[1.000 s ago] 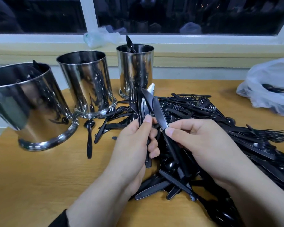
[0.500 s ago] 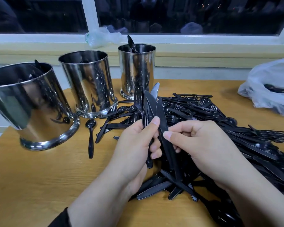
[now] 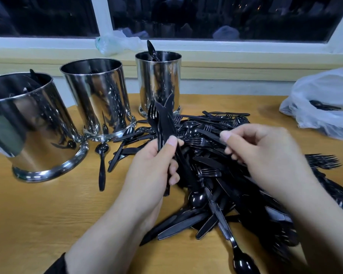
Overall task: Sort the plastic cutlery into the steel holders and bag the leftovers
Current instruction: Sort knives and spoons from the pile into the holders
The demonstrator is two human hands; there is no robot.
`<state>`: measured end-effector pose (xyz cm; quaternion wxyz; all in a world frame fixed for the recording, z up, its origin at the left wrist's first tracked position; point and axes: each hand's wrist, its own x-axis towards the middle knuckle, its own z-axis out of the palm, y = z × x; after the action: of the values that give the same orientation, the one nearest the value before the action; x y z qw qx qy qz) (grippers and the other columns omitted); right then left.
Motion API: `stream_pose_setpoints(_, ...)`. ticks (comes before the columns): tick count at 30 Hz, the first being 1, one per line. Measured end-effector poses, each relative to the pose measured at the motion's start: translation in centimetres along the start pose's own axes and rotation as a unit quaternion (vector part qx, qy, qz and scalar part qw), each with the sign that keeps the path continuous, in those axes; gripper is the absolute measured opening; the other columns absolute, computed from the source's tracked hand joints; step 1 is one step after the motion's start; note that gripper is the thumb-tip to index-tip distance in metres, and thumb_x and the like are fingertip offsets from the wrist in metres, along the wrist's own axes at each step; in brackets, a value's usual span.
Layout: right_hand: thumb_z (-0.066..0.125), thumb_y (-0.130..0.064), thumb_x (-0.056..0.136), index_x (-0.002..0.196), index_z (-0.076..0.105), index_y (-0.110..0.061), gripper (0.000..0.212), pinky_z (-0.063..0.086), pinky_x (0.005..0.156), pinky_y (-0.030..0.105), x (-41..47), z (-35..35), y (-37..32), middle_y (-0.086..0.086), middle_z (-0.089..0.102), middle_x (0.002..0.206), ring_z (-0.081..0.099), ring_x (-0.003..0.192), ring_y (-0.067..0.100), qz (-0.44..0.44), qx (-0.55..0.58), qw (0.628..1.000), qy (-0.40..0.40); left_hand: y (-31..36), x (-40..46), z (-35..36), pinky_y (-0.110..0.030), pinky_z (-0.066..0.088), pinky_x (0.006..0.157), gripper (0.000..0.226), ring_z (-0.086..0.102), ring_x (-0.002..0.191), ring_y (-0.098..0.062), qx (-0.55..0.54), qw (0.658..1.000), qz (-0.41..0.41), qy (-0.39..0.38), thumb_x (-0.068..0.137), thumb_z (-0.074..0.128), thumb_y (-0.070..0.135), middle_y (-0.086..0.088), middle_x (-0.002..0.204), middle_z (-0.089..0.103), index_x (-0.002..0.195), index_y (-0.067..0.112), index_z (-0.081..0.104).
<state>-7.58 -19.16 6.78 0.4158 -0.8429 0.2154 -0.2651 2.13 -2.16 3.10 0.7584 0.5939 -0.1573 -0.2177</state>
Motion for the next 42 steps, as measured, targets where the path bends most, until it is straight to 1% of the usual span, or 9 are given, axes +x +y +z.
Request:
stream_pose_setpoints(3, 0.070, -0.037, 0.092, 0.070, 0.071, -0.026, 0.024, 0.034, 0.048, 0.015, 0.8, -1.6, 1.0, -0.005, 0.063, 0.060, 0.047, 0.050, 0.006, -0.002, -0.053, 0.998, 0.029, 0.1, 0.1, -0.1, -0.033, 0.035, 0.062, 0.029, 0.042, 0.058, -0.011, 0.011, 1.000, 0.011, 0.025, 0.104, 0.055, 0.038, 0.006, 0.063, 0.047, 0.087, 0.029, 0.077)
stream_pose_setpoints(9, 0.068, -0.032, 0.095, 0.105, 0.074, -0.034, 0.012, 0.047, 0.089, 0.035, 1.7, -1.1, 2.2, -0.017, 0.065, 0.099, 0.060, 0.097, 0.012, -0.012, -0.196, 0.979, -0.046, 0.3, 0.1, 0.1, -0.035, 0.042, 0.068, 0.032, 0.050, 0.060, -0.010, 0.058, 0.997, 0.006, 0.047, 0.104, 0.053, 0.044, 0.007, 0.064, 0.051, 0.086, 0.023, 0.068)
stream_pose_setpoints(13, 0.065, -0.034, 0.097, 0.113, 0.073, -0.034, 0.018, 0.035, 0.082, 0.026, 2.0, -0.6, 2.0, -0.013, 0.060, 0.108, 0.054, 0.100, 0.010, -0.026, -0.234, 0.968, -0.083, 0.3, 0.1, 0.2, -0.035, 0.051, 0.073, 0.031, 0.060, 0.071, -0.012, 0.048, 0.998, 0.003, 0.034, 0.105, 0.051, 0.042, 0.002, 0.074, 0.064, 0.090, 0.020, 0.066)
stream_pose_setpoints(17, 0.061, -0.042, 0.098, 0.115, 0.070, -0.037, 0.020, 0.033, 0.082, 0.027, 2.5, -0.1, 1.7, -0.010, 0.057, 0.111, 0.052, 0.106, 0.012, -0.022, -0.253, 0.960, -0.118, 0.4, -0.1, 0.4, -0.034, 0.053, 0.057, 0.028, 0.058, 0.059, -0.021, 0.009, 1.000, 0.009, 0.004, 0.108, 0.046, 0.037, -0.003, 0.074, 0.059, 0.099, 0.013, 0.058)
stream_pose_setpoints(25, 0.064, -0.044, 0.094, 0.096, 0.064, -0.038, 0.006, 0.031, 0.070, 0.009, 2.2, 0.2, 1.2, -0.013, 0.054, 0.099, 0.049, 0.091, 0.000, -0.056, -0.233, 0.962, -0.131, 0.2, -0.1, 0.4, -0.025, 0.026, 0.041, 0.029, 0.031, 0.047, -0.012, 0.016, 1.000, -0.017, 0.003, 0.108, 0.046, 0.037, 0.003, 0.064, 0.046, 0.107, 0.010, 0.055)
stream_pose_setpoints(28, 0.068, -0.046, 0.089, 0.086, 0.063, -0.040, 0.009, 0.033, 0.068, 0.014, 1.7, -0.7, 0.6, -0.015, 0.054, 0.097, 0.050, 0.088, -0.004, -0.065, -0.243, 0.953, -0.172, 0.1, 0.0, 0.3, -0.024, 0.025, 0.040, 0.026, 0.032, 0.046, -0.011, 0.009, 1.000, -0.026, 0.001, 0.107, 0.049, 0.036, 0.002, 0.064, 0.047, 0.109, 0.013, 0.060)
stream_pose_setpoints(33, 0.071, -0.054, 0.085, 0.092, 0.066, -0.047, 0.012, 0.034, 0.066, 0.013, 1.0, -1.6, 0.0, -0.019, 0.051, 0.101, 0.047, 0.090, -0.011, -0.044, -0.277, 0.927, -0.248, -0.1, 0.1, 0.2, -0.024, 0.027, 0.040, 0.025, 0.035, 0.047, -0.011, 0.006, 0.999, -0.033, -0.002, 0.109, 0.048, 0.033, 0.002, 0.066, 0.050, 0.110, 0.016, 0.065)
stream_pose_setpoints(39, 0.073, -0.053, 0.084, 0.107, 0.068, -0.045, 0.025, 0.046, 0.092, 0.030, 0.6, -1.1, 0.3, -0.018, 0.051, 0.107, 0.052, 0.100, 0.000, -0.037, -0.296, 0.920, -0.255, -0.2, -0.2, 0.2, -0.025, 0.029, 0.040, 0.023, 0.037, 0.048, -0.012, 0.006, 0.999, -0.040, -0.025, 0.109, 0.049, 0.029, -0.001, 0.068, 0.054, 0.113, 0.015, 0.066)
stream_pose_setpoints(42, 0.072, -0.048, 0.087, 0.107, 0.069, -0.042, 0.021, 0.041, 0.079, 0.015, 0.6, -0.6, 0.5, -0.014, 0.054, 0.103, 0.051, 0.090, -0.002, -0.058, -0.298, 0.923, -0.235, -0.3, -0.3, 0.2, -0.025, 0.029, 0.041, 0.022, 0.037, 0.045, -0.012, 0.028, 0.998, -0.036, -0.033, 0.109, 0.047, 0.031, 0.000, 0.067, 0.054, 0.113, 0.018, 0.065)
